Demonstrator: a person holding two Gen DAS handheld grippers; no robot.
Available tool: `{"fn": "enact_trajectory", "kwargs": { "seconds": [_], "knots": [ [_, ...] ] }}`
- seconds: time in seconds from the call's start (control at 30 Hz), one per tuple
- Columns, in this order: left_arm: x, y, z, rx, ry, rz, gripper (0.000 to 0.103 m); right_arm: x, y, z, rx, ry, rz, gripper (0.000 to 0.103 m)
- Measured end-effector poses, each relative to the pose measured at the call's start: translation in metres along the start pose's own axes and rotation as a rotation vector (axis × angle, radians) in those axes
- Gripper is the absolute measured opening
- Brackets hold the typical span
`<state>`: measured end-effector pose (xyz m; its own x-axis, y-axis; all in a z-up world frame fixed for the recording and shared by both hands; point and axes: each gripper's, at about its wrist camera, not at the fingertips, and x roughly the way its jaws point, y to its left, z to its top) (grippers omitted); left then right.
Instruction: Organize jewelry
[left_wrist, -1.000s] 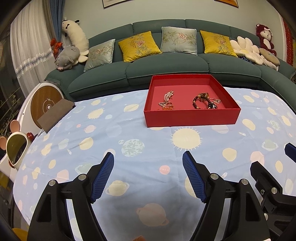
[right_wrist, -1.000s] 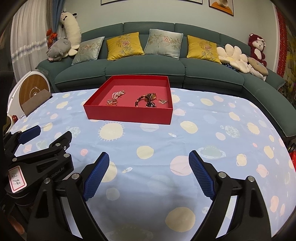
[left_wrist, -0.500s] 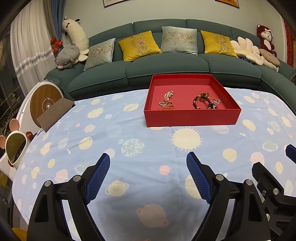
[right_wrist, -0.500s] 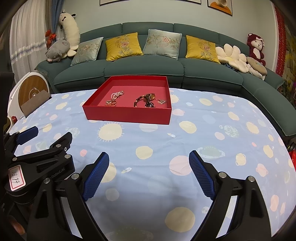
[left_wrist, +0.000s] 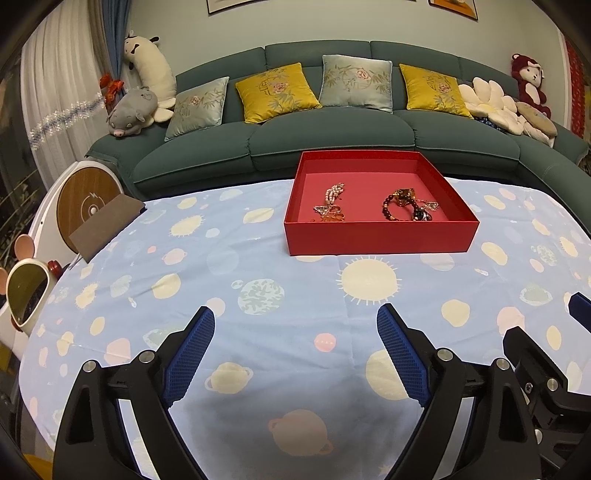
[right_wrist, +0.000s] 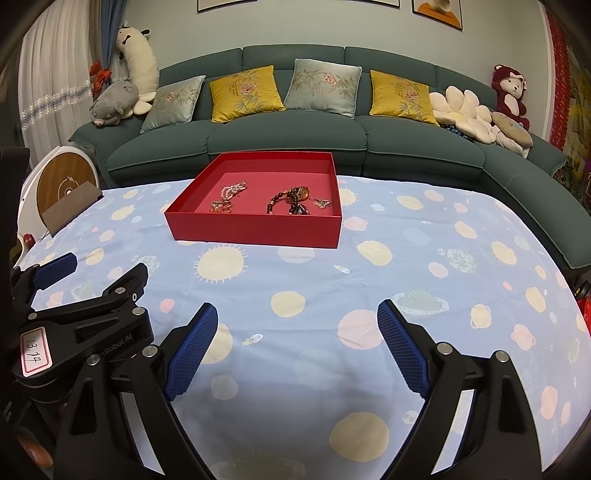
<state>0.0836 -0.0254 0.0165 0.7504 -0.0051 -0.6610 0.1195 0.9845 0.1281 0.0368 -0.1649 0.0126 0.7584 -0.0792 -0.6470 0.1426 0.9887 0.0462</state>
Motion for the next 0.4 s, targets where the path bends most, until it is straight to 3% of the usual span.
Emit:
{"fn": "enact_trajectory", "kwargs": {
  "seconds": [0.4],
  "knots": [
    [0.0009, -0.0005, 0.0007, -0.009, 0.008, 0.011, 0.087, -0.0033, 0.0002, 0.0001, 0.003, -0.013, -0.020, 0.091]
  ]
}}
